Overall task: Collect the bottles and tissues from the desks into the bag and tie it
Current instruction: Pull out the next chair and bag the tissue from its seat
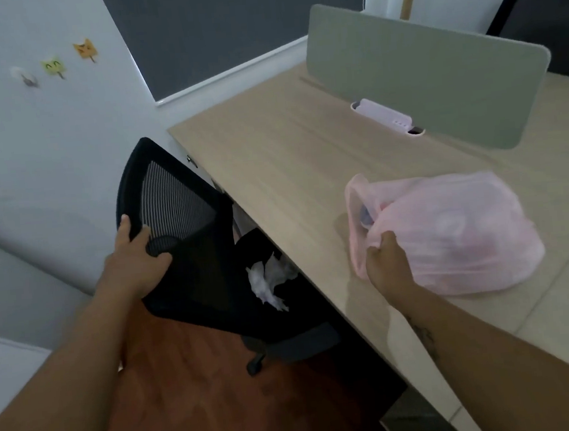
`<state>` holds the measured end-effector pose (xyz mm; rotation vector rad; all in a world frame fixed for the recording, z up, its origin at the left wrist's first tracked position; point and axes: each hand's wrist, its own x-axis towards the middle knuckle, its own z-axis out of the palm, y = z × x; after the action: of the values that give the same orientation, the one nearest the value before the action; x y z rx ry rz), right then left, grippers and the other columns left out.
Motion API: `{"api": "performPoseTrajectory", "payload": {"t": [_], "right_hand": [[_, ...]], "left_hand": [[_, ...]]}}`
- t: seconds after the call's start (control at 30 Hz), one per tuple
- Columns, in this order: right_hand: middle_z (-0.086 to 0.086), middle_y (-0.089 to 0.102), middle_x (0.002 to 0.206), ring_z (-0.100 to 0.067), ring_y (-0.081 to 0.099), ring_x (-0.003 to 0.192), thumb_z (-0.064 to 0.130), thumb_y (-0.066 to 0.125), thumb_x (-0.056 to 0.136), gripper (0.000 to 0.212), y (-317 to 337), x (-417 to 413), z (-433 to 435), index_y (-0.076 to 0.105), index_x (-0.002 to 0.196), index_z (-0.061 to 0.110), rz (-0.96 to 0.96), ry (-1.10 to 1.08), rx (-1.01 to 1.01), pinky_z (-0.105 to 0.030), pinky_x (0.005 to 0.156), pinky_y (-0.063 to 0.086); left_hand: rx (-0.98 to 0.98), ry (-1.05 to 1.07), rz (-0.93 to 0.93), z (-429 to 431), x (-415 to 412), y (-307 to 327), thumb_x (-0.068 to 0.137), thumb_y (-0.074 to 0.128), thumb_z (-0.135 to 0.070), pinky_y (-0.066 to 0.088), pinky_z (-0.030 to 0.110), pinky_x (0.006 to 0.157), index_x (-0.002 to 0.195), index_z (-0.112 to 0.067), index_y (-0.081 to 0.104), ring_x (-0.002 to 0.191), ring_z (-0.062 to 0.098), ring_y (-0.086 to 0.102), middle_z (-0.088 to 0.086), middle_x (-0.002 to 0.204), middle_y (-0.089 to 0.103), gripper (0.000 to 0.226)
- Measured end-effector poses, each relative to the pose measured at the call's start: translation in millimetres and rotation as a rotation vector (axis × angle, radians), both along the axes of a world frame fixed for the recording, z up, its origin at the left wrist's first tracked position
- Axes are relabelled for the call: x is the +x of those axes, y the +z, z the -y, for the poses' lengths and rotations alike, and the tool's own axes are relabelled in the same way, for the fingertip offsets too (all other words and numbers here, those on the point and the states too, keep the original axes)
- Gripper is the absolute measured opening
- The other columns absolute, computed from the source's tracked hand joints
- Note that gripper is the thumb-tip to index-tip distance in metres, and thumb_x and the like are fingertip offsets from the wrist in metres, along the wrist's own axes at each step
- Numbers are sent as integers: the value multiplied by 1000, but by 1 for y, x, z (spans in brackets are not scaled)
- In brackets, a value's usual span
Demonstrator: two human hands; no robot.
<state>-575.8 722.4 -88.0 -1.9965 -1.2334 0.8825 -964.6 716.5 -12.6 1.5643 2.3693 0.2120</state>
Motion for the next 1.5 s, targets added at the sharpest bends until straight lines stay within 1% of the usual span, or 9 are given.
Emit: {"api": "performPoseTrajectory", "payload": {"t": [0.3,0.4,0.5,0.6,0.73,0.97,1.13,1.27,1.5], "right_hand": [[-15,54,90,-30,53,79,18,44,96,21,-33,-73,-27,40,113,6,195,74,-53,-37,72,43],[-15,54,91,-29,52,79,17,44,96,23,-43,-85,-36,41,115,5,215,125,-70,-37,71,41],[-11,53,91,-27,52,79,17,45,96,23,-54,-89,-45,41,116,7,256,187,-72,-36,71,42],[-9,52,92,-27,52,80,18,45,95,24,-63,-89,-55,41,116,8,298,226,-59,-37,71,43],[-12,55,95,-27,52,81,18,49,94,27,-74,-90,-73,42,118,7,331,265,-14,-37,71,43],[-19,61,98,-37,59,87,16,52,89,26,-92,-108,-123,52,112,3,562,202,31,-44,73,46],[-24,61,100,-41,59,93,13,53,88,23,-116,-134,-167,54,108,0,735,221,93,-51,82,48],[-24,60,89,-39,59,82,18,38,89,21,-126,-145,-180,49,100,4,921,273,76,-46,74,47],[-24,55,105,-41,52,99,27,28,92,38,-124,-148,-182,48,112,1,877,276,67,-53,86,42]], "left_hand": [[19,-143,-125,-32,-92,5,86,62,-50,30,50,113,154,-21,25,144,35,26,-8,164,-8,83],[-110,-172,-410,-48,-99,6,83,46,-68,16,58,116,155,-29,16,148,39,7,0,164,-11,87],[8,-258,-621,-56,-66,-7,86,45,-62,7,62,114,153,-28,21,149,36,-1,9,164,4,78],[107,-323,-427,-57,-18,-39,87,47,-56,9,57,115,150,-30,27,148,34,8,6,163,15,71],[-51,-266,-120,-54,17,-108,88,48,-55,23,49,114,154,-30,16,146,33,13,7,163,11,77],[-256,-112,157,-78,38,-215,84,54,-54,33,48,108,152,-41,3,138,31,21,3,163,1,86],[-320,-105,195,-123,26,-277,84,56,-53,36,49,106,151,-45,3,140,33,17,3,163,-6,86],[-322,-73,191,-157,17,-322,82,60,-53,34,53,107,150,-49,5,139,37,18,4,162,-6,87],[-436,-39,195,-181,20,-381,71,56,-79,25,67,108,146,-56,-2,144,42,4,4,160,-23,98]]}}
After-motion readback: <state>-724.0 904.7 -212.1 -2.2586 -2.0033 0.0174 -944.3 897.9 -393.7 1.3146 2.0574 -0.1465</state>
